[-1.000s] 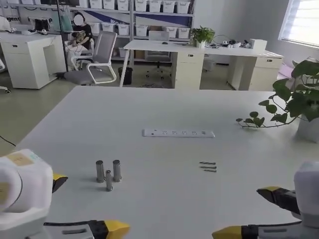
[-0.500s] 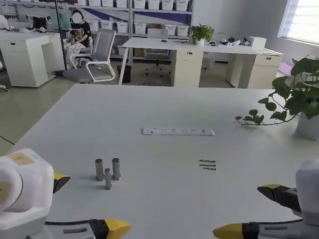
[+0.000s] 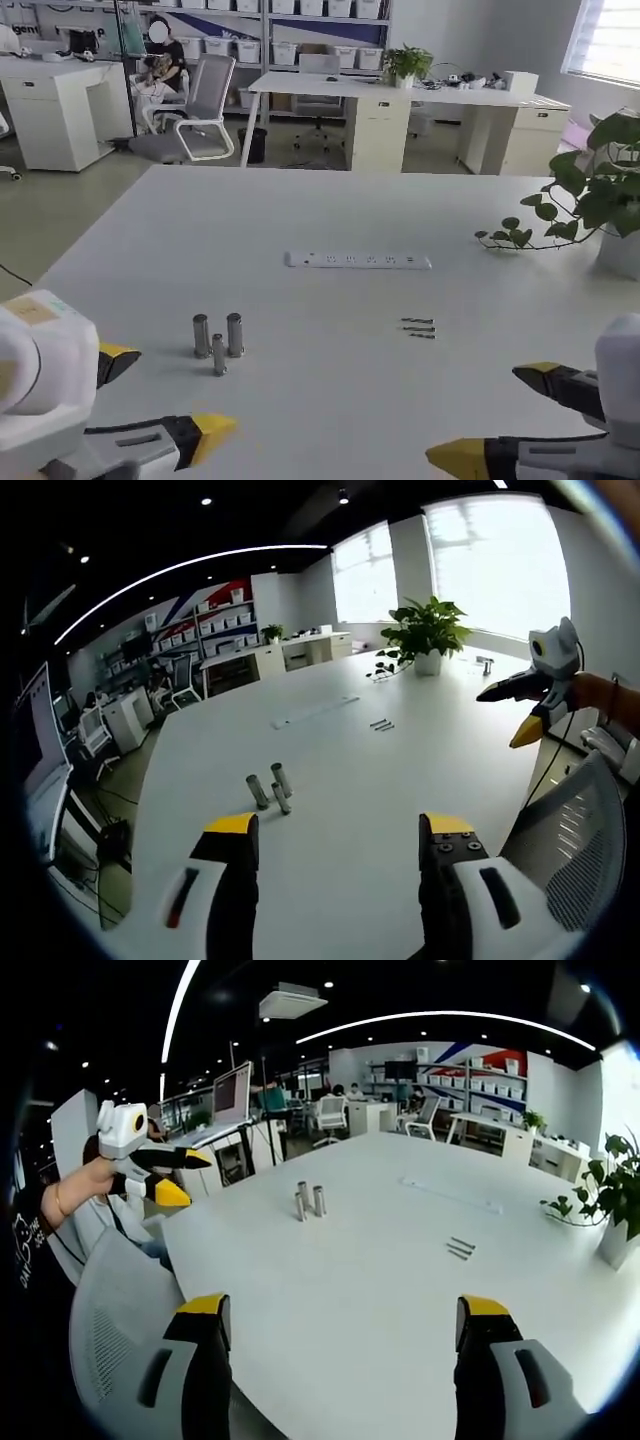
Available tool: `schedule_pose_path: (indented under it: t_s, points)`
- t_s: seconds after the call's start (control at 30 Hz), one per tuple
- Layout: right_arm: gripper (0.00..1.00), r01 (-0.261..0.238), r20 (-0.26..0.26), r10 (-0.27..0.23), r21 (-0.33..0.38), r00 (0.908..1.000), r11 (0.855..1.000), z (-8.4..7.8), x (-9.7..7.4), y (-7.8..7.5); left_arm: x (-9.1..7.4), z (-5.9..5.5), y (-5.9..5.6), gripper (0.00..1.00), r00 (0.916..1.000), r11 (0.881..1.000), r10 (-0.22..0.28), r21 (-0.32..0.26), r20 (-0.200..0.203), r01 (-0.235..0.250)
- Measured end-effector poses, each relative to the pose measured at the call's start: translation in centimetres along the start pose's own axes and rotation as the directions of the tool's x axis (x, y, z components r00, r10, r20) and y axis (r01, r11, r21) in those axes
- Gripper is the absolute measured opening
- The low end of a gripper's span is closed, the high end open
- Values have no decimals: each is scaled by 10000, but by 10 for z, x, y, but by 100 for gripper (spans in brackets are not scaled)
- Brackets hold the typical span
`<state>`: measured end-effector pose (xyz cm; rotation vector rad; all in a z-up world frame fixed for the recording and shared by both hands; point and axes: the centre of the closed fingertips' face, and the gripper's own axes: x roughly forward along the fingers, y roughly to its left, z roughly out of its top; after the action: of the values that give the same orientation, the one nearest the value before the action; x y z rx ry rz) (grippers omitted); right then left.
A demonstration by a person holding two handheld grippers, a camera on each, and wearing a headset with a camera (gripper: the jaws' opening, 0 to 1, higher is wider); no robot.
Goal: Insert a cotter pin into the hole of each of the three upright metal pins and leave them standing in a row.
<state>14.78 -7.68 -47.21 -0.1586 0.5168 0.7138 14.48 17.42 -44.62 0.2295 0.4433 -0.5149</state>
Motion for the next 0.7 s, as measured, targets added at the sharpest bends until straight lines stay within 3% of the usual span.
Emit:
schedule_pose_path:
  t_s: [0.17, 0.4, 0.7]
  points:
    - [89, 71, 271, -71, 9, 9996, 10000, 6, 1, -2, 13, 1, 11, 52, 9998, 9988, 181, 451, 35, -182]
    - [85, 17, 636, -20, 46, 9980, 10000, 13, 2, -3, 36, 2, 27, 39, 9995, 9980, 188, 594, 268, -203]
    - [79, -93, 478, 93, 11, 9988, 10000, 12, 7, -1, 69, -5, 51, 34, 9995, 9984, 191, 526, 247, -203]
